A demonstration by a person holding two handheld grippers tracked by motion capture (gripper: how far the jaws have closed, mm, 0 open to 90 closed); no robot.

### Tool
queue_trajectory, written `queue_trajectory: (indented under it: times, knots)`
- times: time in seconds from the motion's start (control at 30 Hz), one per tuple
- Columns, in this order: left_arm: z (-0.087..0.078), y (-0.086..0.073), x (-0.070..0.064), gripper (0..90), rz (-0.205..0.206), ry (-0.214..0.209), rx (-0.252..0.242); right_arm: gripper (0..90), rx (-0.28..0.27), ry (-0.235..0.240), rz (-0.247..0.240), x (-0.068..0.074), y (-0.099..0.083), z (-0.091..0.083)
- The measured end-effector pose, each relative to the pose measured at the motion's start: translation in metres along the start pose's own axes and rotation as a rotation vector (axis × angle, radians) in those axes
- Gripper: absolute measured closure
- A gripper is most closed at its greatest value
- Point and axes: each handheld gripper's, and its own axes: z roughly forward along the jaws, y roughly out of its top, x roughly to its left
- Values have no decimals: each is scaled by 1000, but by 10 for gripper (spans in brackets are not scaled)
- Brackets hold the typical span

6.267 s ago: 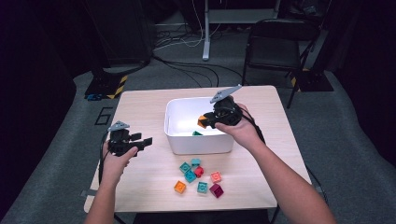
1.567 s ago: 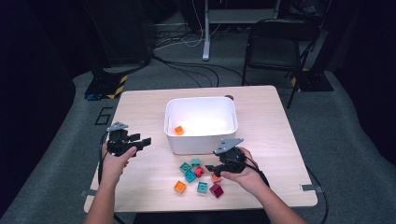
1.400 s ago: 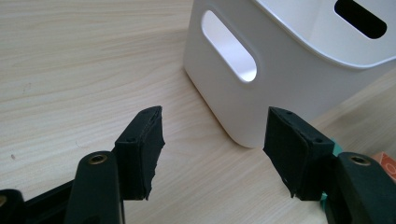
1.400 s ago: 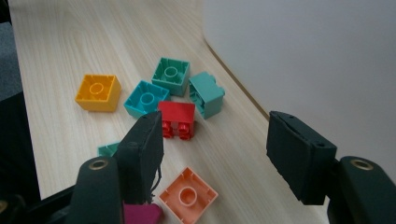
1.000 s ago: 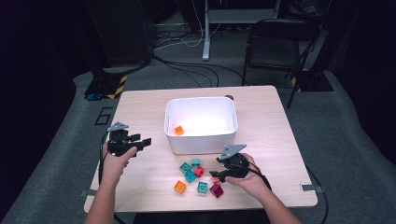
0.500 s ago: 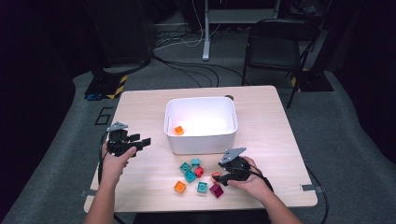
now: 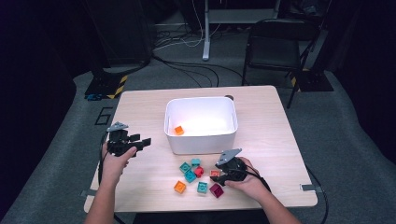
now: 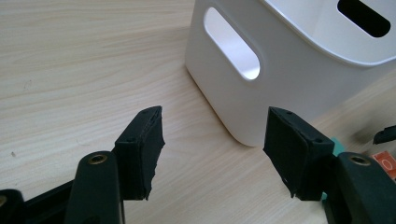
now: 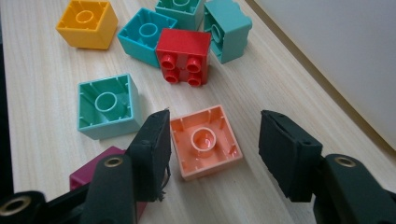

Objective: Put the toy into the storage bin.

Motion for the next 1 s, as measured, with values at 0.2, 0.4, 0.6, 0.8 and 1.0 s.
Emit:
queue_trajectory:
  times: [0.2, 0.4, 0.6, 0.8, 1.0]
  knots:
    - [-1, 0, 1, 370, 1, 0, 1, 525, 24, 14, 9, -1, -1, 6]
    - [-1, 0, 1, 370, -4, 0, -1, 580, 37, 20, 28, 0, 1, 9]
    - [-1, 0, 1, 370, -3, 1, -2, 581, 38, 15, 27, 2, 4, 8]
    - [-1, -1, 1, 370, -1, 5, -6, 581, 18, 12, 8, 6, 9, 2]
    - [-1, -1, 1, 370, 0, 3, 1, 581, 6, 18, 16, 8, 14, -4]
